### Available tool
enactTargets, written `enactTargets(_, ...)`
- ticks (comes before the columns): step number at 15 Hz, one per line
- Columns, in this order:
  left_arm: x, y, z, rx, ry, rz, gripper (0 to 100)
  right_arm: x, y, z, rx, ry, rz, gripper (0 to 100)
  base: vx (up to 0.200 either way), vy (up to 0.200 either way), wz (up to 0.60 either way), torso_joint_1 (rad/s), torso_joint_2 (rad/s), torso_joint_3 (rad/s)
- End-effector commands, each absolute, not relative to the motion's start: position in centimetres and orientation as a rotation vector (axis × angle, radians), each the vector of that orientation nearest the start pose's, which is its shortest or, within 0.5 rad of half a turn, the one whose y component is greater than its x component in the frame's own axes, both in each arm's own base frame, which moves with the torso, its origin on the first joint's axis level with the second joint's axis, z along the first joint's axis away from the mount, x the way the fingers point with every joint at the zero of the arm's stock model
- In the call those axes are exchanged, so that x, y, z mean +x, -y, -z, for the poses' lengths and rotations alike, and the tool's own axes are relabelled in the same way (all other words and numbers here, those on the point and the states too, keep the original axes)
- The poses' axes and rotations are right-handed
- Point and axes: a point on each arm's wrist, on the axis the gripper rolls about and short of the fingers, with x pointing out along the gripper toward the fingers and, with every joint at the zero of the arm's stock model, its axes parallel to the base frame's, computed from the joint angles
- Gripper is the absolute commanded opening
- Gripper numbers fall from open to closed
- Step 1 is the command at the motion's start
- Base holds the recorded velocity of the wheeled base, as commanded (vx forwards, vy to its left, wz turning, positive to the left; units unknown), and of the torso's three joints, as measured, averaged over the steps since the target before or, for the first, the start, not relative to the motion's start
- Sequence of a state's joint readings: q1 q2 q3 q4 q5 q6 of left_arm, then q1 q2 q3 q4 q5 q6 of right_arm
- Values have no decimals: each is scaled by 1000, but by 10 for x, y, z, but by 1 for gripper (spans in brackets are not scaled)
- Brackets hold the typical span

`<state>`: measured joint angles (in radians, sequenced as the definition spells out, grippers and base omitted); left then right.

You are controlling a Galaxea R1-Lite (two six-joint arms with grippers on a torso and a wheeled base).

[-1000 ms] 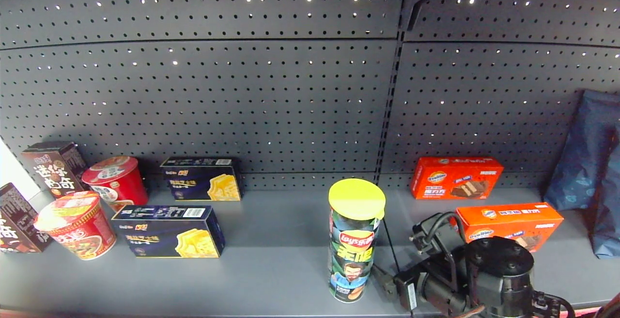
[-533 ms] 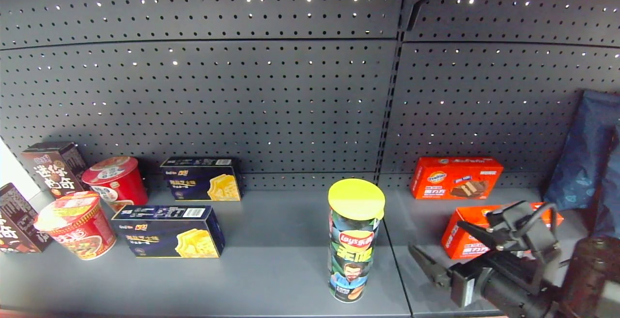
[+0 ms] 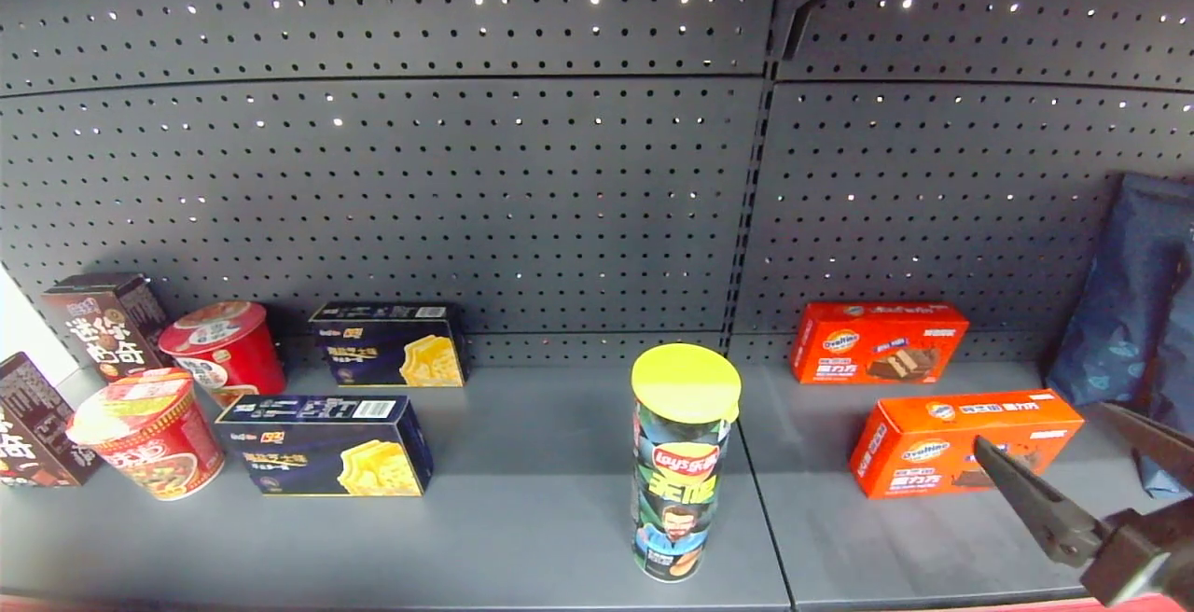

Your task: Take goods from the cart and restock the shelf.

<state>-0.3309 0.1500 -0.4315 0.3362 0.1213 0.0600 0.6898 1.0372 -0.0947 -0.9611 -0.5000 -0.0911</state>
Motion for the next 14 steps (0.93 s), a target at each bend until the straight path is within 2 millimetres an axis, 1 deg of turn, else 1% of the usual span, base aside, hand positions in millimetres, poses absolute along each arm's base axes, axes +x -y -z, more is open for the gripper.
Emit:
enactTargets(1, -30, -18, -183, 88, -86, 340, 0, 54, -28, -163, -96, 74, -108, 100, 0, 0, 0, 0, 0, 0)
enactTargets(2, -21, -16, -196, 100, -110, 420, 0, 44, -18, -159, -111, 70, -47, 100, 0, 0, 0, 0, 0, 0)
enactTargets(4, 3, -1, -212, 107, -163, 511, 0, 32, -4, -149, -124, 47, 101, 100, 0, 0, 0, 0, 0, 0)
enactTargets(6, 32, 24, -224, 36, -194, 594, 0, 18, 7, -133, -127, 32, 212, 100, 0, 0, 0, 0, 0, 0)
enactTargets(8, 58, 50, -233, -45, -203, 690, 0, 2, 14, -116, -124, 36, 274, 100, 0, 0, 0, 0, 0, 0)
enactTargets(10, 84, 69, -238, -88, -210, 767, 0, -17, 21, -97, -106, 69, 324, 100, 0, 0, 0, 0, 0, 0)
enactTargets(11, 93, 73, -240, -92, -217, 777, 0, -23, 22, -88, -110, 64, 336, 100, 0, 0, 0, 0, 0, 0)
enactTargets(12, 110, 78, -244, -97, -233, 786, 0, -24, 23, -85, -104, 26, 335, 100, 0, 0, 0, 0, 0, 0)
enactTargets(14, 141, 82, -251, -110, -248, 818, 0, -23, 22, -85, -89, 31, 284, 100, 0, 0, 0, 0, 0, 0)
